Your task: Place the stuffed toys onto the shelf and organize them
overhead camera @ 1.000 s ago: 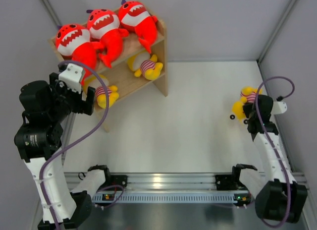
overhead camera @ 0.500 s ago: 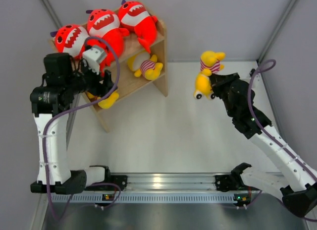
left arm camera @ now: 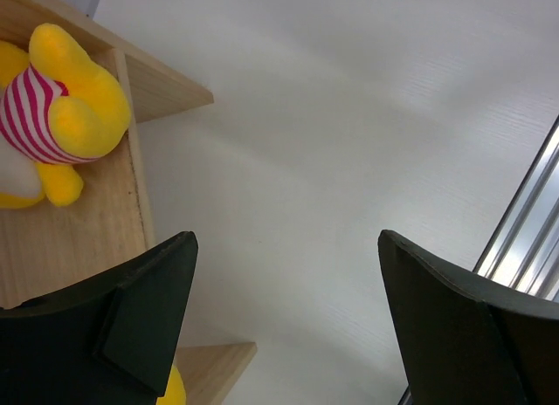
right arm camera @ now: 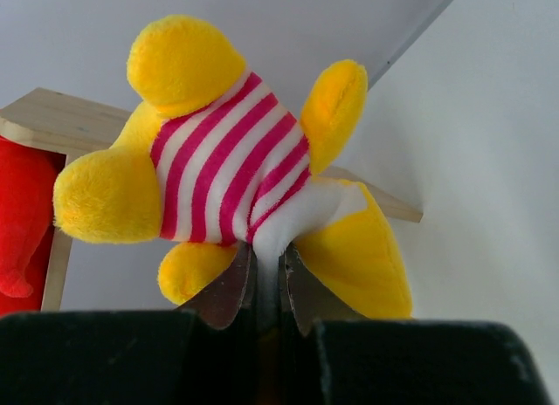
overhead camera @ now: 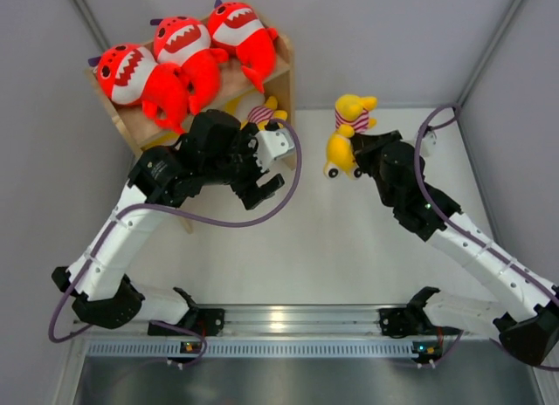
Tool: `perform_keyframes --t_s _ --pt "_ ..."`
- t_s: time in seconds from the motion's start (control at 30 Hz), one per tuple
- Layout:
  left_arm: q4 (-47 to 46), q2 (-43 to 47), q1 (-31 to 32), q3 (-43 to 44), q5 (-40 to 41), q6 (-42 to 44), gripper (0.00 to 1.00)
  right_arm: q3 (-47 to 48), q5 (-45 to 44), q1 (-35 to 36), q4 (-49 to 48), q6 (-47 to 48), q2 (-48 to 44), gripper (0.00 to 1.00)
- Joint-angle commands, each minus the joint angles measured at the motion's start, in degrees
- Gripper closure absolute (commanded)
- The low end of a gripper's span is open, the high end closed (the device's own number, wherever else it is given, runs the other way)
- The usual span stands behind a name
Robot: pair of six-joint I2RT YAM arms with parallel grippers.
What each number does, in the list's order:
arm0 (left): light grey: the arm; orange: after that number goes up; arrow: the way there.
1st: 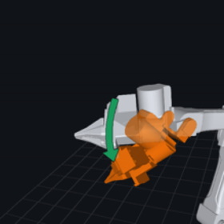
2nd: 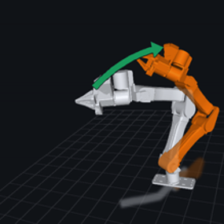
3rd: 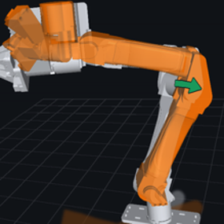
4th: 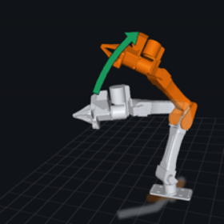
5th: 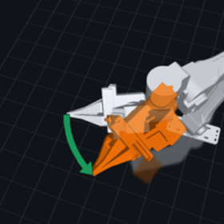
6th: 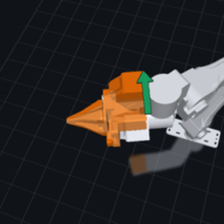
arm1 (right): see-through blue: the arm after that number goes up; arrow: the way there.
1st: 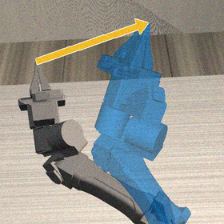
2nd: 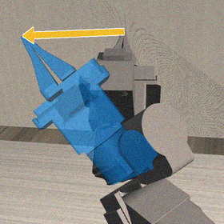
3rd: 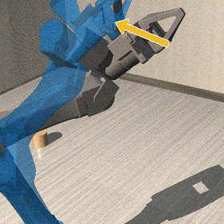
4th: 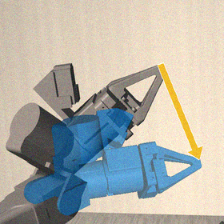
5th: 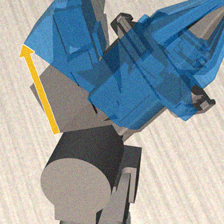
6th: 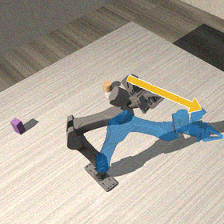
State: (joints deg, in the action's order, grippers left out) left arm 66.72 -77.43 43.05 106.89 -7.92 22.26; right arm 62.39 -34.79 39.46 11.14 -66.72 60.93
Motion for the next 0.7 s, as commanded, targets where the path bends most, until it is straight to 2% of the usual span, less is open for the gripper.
perform_keyframes --t_s 0.0,0.1,0.27,0.43,0.57,0.67 --pt "-2.4 0.6 0.8 0.4 4.9 1.9 0.09 2.8 -1.5 1.7 -2.7 -2.4 0.7 1.0" --pt "-3.4 -0.6 3.0 -0.5 4.8 2.0 0.01 3.2 -0.7 3.2 -3.9 -2.8 1.3 1.0" --pt "-8.4 -7.1 10.0 -3.8 11.5 2.6 0.01 3.8 -1.8 6.5 -4.9 -1.4 1.8 1.0" --pt "-17.8 -9.0 10.7 -3.8 11.3 1.6 0.01 1.6 0.3 6.6 -5.5 -3.6 1.4 1.0" --pt "-20.0 -10.4 10.7 -3.6 6.0 1.3 0.01 1.2 2.5 6.7 -5.9 -4.7 1.7 1.0" --pt "-21.9 -12.9 10.9 -3.4 10.1 0.0 0.02 0.6 3.8 6.7 -6.6 -5.2 1.3 1.0"
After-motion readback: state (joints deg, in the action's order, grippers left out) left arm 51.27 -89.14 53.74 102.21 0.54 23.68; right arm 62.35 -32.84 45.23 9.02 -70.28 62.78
